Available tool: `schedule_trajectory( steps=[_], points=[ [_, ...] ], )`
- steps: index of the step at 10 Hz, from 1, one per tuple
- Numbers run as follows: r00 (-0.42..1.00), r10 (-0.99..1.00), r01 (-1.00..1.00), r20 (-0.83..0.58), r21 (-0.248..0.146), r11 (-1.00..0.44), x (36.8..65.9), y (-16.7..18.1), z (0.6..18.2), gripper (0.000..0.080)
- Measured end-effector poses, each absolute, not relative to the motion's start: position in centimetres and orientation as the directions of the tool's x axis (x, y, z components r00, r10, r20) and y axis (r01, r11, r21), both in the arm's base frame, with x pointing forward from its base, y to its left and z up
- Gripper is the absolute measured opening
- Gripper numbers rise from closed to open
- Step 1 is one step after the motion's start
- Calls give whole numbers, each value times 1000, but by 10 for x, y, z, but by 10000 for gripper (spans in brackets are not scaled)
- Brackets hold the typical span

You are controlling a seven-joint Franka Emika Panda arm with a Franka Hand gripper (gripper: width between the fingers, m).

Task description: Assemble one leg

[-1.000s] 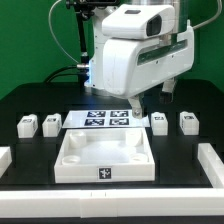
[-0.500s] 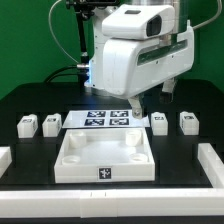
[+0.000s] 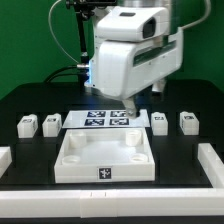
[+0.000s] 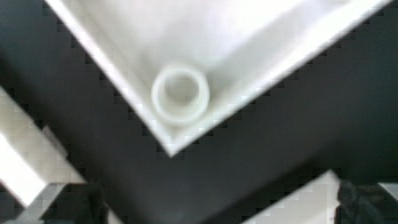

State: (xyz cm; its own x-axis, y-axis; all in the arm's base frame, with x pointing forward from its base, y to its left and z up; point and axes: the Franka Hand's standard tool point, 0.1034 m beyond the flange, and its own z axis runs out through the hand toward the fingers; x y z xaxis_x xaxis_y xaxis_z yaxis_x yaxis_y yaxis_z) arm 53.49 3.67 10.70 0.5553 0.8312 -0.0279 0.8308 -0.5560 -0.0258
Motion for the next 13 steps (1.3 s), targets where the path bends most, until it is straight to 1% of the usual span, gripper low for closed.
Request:
schedule_trajectory(
  steps=[1, 2, 3, 4, 5, 6, 7, 8, 10, 11, 12, 13],
  points=[
    [504, 863, 863, -20, -18, -505, 505, 30, 98, 650],
    [329, 944, 944, -17, -26, -330, 478, 14, 86, 650],
    [233, 972, 972, -10, -35, -234, 454, -3, 69, 650],
    [78, 997, 997, 5, -26, -78, 433, -15, 51, 650],
    [-20, 1000, 999, 15, -30, 21, 421, -19, 38, 650],
    [-81, 996, 997, 24, -11, 81, 420, -24, 27, 650],
    [-72, 997, 997, 31, -22, 73, 419, -28, 15, 650],
    [-65, 997, 997, 34, -27, 66, 424, -28, 9, 650],
    [-60, 998, 998, 35, -28, 61, 425, -28, 7, 650],
    [-60, 998, 998, 35, -29, 61, 424, -28, 7, 528],
    [-60, 998, 998, 35, -29, 61, 424, -29, 7, 367],
    [-59, 998, 998, 35, -29, 61, 424, -29, 7, 367]
  ],
)
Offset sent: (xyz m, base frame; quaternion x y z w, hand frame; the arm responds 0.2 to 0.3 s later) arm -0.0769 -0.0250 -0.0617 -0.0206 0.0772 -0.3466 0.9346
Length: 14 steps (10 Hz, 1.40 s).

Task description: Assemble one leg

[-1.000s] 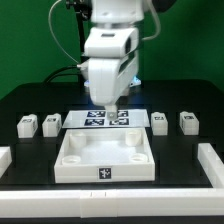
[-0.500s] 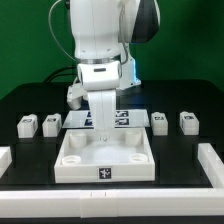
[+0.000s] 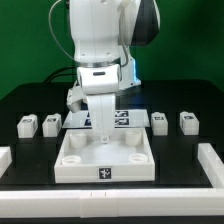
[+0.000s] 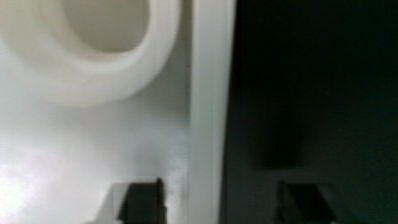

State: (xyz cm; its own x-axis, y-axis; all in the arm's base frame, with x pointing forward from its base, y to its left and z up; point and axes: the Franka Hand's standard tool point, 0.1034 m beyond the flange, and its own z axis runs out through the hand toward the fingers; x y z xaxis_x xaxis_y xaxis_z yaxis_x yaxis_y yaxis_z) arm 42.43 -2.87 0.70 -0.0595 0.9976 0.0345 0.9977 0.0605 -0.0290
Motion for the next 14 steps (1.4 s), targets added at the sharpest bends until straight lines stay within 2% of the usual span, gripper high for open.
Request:
schedule_trajectory(
  steps=[1, 2, 3, 10, 12, 14],
  points=[
    [-59, 998, 998, 34, -29, 60, 424, -29, 7, 185],
    [-59, 998, 998, 34, -29, 60, 424, -29, 7, 185],
    [-57, 998, 998, 34, -26, 58, 425, -29, 7, 55],
    [-57, 998, 998, 34, -24, 58, 426, -29, 8, 57],
    [-48, 998, 999, 35, -8, 48, 448, -16, 12, 57],
    [-46, 998, 999, 50, 2, 45, 474, 13, 11, 57]
  ],
)
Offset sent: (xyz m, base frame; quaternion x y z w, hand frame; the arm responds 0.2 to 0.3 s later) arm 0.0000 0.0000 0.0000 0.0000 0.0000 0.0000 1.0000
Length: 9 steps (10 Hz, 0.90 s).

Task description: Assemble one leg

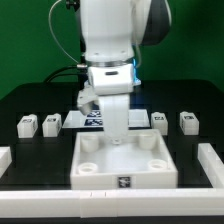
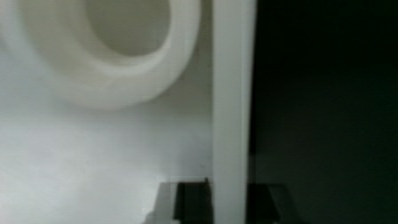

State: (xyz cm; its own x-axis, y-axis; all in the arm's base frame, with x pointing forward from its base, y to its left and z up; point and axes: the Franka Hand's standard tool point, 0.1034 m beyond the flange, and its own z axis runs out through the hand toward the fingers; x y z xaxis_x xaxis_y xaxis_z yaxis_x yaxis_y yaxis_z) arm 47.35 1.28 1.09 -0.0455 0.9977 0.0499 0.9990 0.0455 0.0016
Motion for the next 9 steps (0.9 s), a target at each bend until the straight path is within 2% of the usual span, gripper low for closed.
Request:
schedule_trajectory(
  steps=[3, 4, 6, 9],
  points=[
    [-5, 997, 1000, 77, 28, 3, 503, 51, 8, 57],
    [-5, 997, 1000, 78, 16, 3, 503, 51, 7, 57],
    [-8, 997, 999, 74, -35, 10, 503, 52, 5, 57],
    [18, 997, 999, 72, -49, -14, 503, 55, 5, 57]
  ],
)
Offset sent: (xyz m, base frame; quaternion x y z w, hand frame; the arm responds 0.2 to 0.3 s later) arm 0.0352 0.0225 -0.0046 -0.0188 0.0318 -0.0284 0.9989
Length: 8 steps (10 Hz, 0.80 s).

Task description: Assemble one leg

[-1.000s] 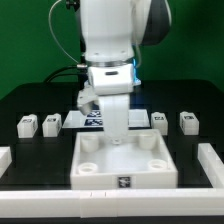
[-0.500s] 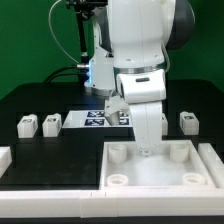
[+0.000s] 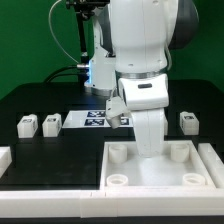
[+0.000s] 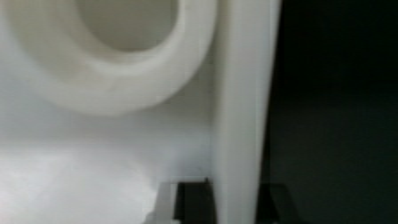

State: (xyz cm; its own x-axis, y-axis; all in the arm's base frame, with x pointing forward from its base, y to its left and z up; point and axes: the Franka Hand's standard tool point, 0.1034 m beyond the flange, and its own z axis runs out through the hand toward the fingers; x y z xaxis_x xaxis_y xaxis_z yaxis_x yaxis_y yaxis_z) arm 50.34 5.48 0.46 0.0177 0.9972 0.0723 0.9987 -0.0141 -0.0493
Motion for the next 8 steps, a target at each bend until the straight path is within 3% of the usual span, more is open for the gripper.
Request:
schedule_trajectory(
  steps=[6, 7, 8],
  points=[
    [68, 995, 996, 73, -55, -64, 503, 65, 4, 61],
    [68, 995, 996, 73, -54, -64, 504, 65, 5, 283],
    [68, 995, 997, 73, -52, -65, 504, 65, 5, 283]
  ],
)
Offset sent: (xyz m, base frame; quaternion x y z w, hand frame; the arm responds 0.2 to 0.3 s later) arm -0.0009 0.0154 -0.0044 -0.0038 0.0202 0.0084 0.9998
